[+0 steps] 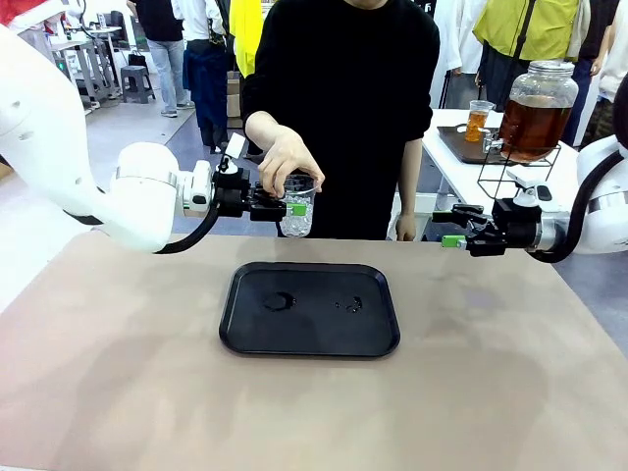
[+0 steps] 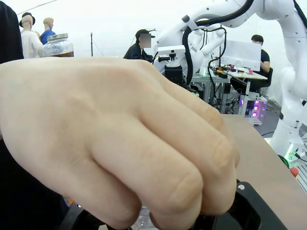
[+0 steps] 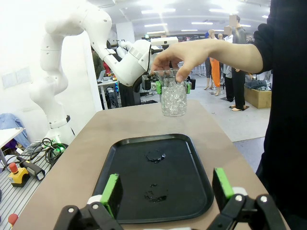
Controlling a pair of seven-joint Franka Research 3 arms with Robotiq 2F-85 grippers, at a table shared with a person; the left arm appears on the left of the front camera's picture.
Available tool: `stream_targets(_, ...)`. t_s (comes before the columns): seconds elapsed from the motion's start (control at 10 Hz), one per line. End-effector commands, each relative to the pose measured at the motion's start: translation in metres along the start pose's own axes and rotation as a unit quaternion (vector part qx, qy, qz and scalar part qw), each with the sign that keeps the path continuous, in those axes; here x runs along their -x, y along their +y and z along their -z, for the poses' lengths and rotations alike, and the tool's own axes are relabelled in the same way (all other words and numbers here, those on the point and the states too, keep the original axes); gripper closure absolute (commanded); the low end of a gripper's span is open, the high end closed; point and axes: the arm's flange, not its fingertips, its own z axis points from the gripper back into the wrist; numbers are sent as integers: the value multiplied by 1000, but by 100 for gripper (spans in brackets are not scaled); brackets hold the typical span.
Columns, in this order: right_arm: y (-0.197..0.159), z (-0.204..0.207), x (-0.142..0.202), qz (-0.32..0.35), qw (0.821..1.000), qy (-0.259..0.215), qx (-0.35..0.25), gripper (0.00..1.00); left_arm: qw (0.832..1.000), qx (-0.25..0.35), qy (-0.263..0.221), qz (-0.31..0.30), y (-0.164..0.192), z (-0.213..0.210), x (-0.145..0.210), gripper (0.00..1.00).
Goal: Pour the drink into the iced cup.
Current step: Open the gripper to release the iced cup you were holding.
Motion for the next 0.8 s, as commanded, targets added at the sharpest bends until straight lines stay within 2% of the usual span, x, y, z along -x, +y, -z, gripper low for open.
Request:
stream_targets(0.0, -1, 2, -3, -1, 1000, 0, -2, 0, 1000, 0, 0, 0, 0, 0, 0, 32)
stream_targets(0.1, -1, 2, -3, -1, 1000, 0, -2, 0, 1000, 3, 7, 4, 0, -4, 1, 12)
stream_targets(0.2, -1, 2, -3, -1, 1000, 0, -2, 0, 1000, -2, 8, 4, -5, -12, 1, 0)
stream_targets(0.7, -1, 2, -3, -1, 1000, 0, -2, 0, 999, -38, -3, 3, -34, -73, 12, 0)
